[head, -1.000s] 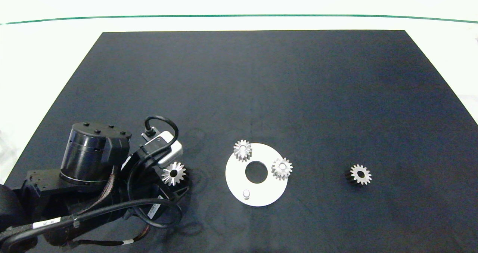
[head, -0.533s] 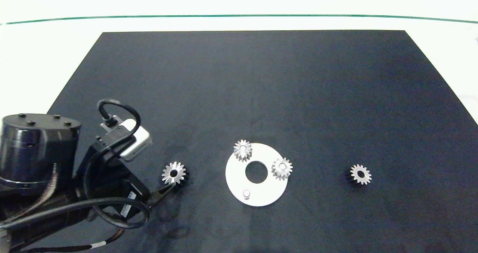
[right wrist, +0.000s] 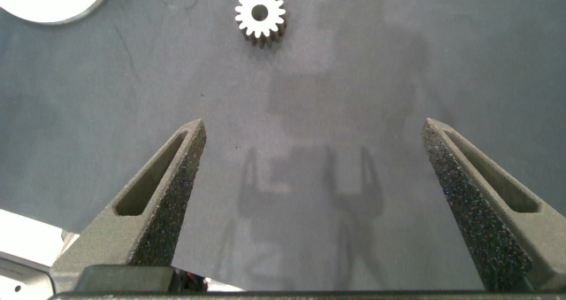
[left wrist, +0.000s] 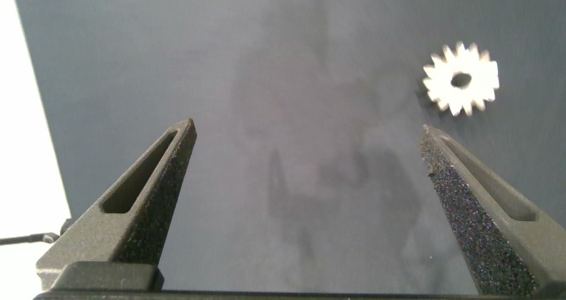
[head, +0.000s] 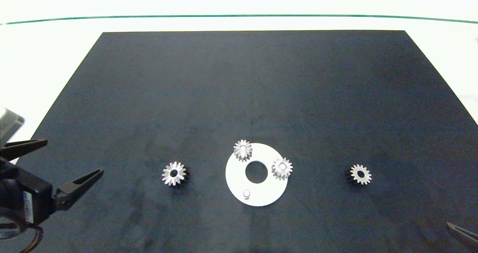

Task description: Remove an incorrectly installed larger gear and replace it with the correct smaller gear

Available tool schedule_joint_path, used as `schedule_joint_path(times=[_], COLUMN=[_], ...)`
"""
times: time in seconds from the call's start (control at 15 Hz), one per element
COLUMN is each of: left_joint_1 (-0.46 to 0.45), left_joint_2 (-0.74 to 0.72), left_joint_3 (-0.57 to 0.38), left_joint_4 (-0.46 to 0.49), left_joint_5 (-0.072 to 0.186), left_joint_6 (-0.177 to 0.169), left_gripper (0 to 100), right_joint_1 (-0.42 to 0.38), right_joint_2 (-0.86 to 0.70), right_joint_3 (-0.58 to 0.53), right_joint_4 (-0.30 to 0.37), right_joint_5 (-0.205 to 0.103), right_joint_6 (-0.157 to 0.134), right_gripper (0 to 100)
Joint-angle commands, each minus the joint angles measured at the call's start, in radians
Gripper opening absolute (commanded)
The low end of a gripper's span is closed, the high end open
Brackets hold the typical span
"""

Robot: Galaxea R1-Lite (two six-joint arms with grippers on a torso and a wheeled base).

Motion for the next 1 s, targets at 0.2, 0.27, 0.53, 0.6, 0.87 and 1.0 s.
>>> schedule_joint_path(times=[0.2,0.27,0.53,0.6,0.87,1.0], left_joint_1=[0.175,0.178,0.187,0.19,0.223,0.223], left_joint_2=[-0.258,-0.304,-0.443,-0.462,-0.49,-0.504], left_joint_3=[0.0,-0.004,-0.039,-0.046,-0.047,-0.041], left_joint_4=[0.137,0.18,0.309,0.33,0.347,0.347], left_joint_5=[0.0,0.0,0.002,0.002,0.002,0.002], left_joint_6=[-0.066,-0.089,-0.096,-0.102,-0.122,-0.122], left_gripper=[100,100,100,100,100,100], right_joint_1=[0.001,0.001,0.005,0.005,0.006,0.017], right_joint_2=[0.187,0.23,0.357,0.388,0.506,0.561], right_joint_3=[0.003,0.006,0.004,0.006,0.043,0.044], right_joint_4=[-0.108,-0.15,-0.24,-0.254,-0.384,-0.458], right_joint_5=[-0.002,-0.003,-0.003,-0.002,-0.003,-0.003], right_joint_6=[-0.003,-0.003,-0.004,-0.004,-0.004,-0.004], right_gripper=[100,100,100,100,100,100])
